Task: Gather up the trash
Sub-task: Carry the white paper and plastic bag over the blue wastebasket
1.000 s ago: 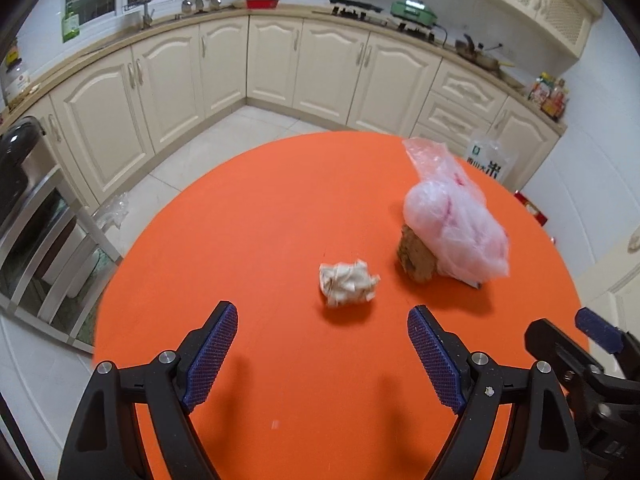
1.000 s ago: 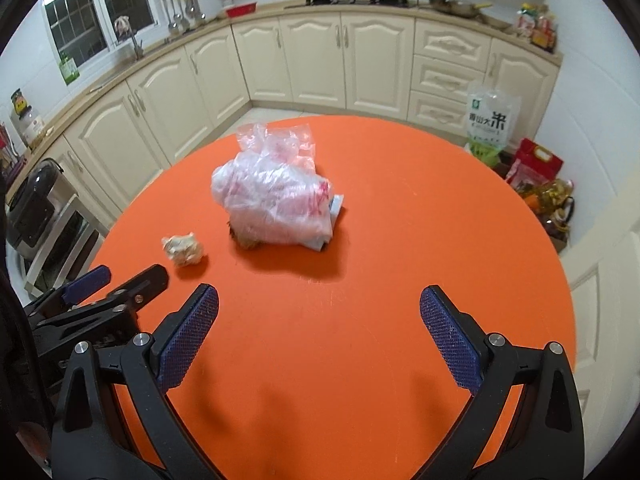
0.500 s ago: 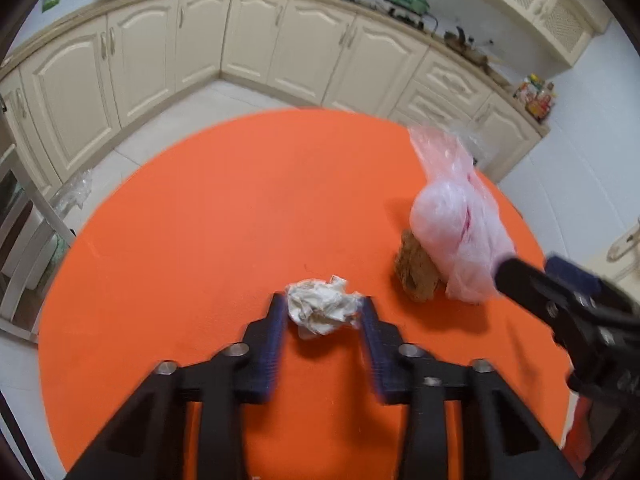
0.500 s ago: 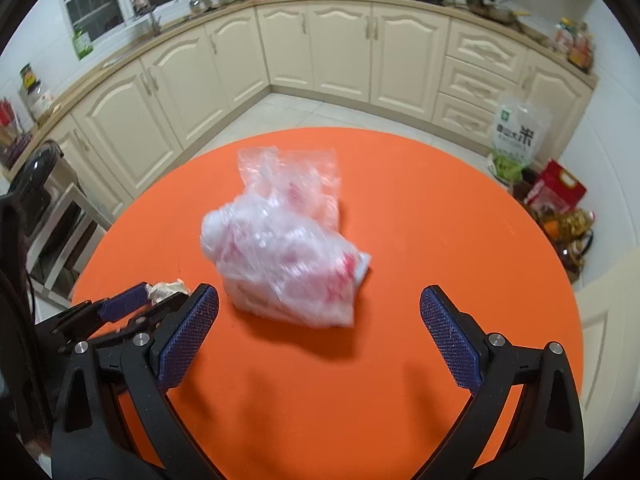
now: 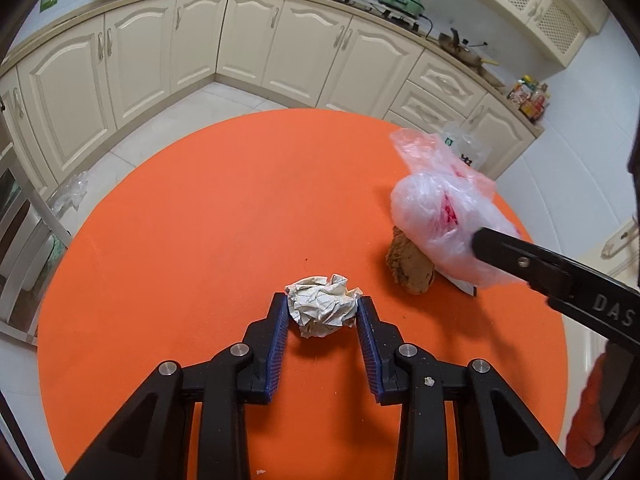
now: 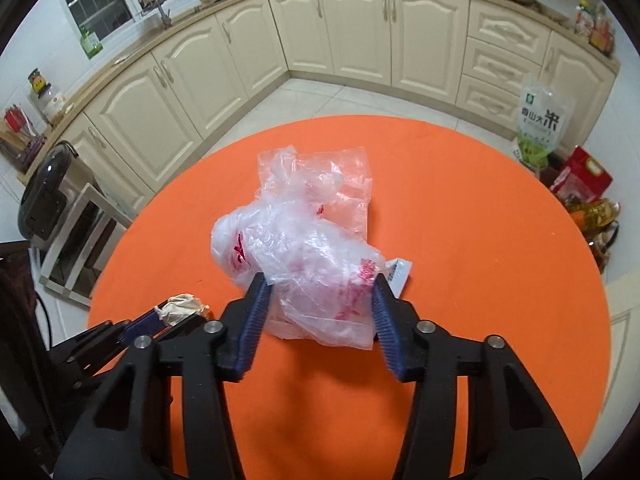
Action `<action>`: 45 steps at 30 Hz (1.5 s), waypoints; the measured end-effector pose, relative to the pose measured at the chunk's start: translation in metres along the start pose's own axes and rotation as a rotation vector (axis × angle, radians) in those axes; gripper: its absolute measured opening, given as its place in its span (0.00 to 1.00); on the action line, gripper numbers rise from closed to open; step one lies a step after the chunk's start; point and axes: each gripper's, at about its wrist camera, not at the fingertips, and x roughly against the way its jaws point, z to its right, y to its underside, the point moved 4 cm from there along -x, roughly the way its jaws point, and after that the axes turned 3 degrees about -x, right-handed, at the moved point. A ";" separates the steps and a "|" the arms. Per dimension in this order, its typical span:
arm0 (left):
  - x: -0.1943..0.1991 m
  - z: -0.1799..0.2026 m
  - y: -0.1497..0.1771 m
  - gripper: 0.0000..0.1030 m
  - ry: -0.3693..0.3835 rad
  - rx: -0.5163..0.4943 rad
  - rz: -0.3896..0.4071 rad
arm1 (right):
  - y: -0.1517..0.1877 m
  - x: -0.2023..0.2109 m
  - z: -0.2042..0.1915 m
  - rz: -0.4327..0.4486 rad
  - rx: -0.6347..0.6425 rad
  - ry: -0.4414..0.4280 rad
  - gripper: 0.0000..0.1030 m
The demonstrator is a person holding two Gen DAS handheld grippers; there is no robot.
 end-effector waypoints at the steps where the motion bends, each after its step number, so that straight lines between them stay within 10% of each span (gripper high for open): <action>1: 0.002 -0.002 0.001 0.29 -0.006 0.001 0.002 | 0.000 0.002 0.000 0.005 0.000 0.005 0.41; 6: 0.014 0.010 0.012 0.29 -0.022 -0.012 0.052 | 0.012 0.020 0.002 0.017 -0.004 0.003 0.22; 21: 0.087 0.014 0.100 0.29 -0.050 -0.074 0.155 | 0.112 0.075 -0.004 -0.044 0.006 0.006 0.14; 25: 0.105 0.017 0.139 0.29 -0.048 -0.093 0.151 | 0.134 0.079 -0.013 -0.060 0.024 0.025 0.29; 28: 0.117 0.018 0.158 0.29 -0.054 -0.097 0.148 | 0.133 0.068 -0.014 -0.024 0.036 0.135 0.66; 41: 0.146 0.017 0.179 0.30 -0.069 -0.118 0.167 | 0.112 0.006 -0.013 -0.077 -0.008 0.135 0.90; 43: 0.143 0.020 0.178 0.30 -0.088 -0.123 0.169 | 0.112 0.008 -0.012 -0.052 -0.005 0.164 0.77; 45: 0.139 0.027 0.178 0.30 -0.086 -0.124 0.160 | 0.112 0.014 -0.010 -0.038 -0.020 0.160 0.40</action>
